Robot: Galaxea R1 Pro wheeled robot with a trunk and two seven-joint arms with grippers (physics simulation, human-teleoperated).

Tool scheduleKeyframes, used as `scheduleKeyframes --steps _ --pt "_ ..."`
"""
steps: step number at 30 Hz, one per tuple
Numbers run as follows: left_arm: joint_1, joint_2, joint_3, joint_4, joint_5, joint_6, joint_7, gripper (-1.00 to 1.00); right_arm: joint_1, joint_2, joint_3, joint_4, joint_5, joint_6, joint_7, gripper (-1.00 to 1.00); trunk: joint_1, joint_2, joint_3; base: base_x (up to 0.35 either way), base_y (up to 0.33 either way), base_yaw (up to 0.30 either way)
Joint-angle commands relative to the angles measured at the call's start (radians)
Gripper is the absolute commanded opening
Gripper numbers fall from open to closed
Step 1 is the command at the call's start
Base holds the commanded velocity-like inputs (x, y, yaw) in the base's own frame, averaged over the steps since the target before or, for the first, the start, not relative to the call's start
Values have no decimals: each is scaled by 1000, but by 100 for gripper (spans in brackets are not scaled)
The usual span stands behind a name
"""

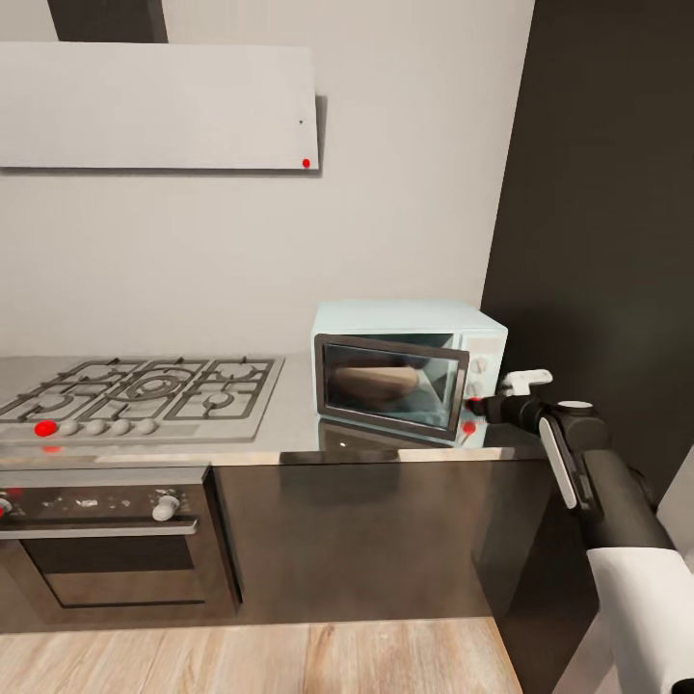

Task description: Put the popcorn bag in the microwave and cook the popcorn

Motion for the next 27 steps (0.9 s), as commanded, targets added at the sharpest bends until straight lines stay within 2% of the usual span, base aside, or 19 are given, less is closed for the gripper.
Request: scheduleKeyframes --steps 1,5,8,10,18,27 --pt "0 -1 2 -1 9 -1 0 100 -1 -4 -1 0 3 4 4 100 0 0 -1 0 0 0" --pt "0 -1 2 -1 9 -1 0 100 -1 -9 -4 3 3 -2 -23 100 0 0 -1 0 0 0" --pt "0 -1 2 -1 17 -1 0 100 -1 -2 -4 4 3 -10 -100 100 0 0 -1 0 0 0" --pt "0 -1 2 -1 22 -1 0 100 -1 2 -3 4 3 -10 -124 100 0 0 -1 0 0 0" --pt "0 -1 1 -1 24 -1 0 100 -1 10 0 5 1 -13 -137 100 0 0 -1 10 0 0" --pt "0 -1 1 -1 24 -1 0 100 -1 12 1 6 3 -14 -137 100 0 0 -1 139 0 0"
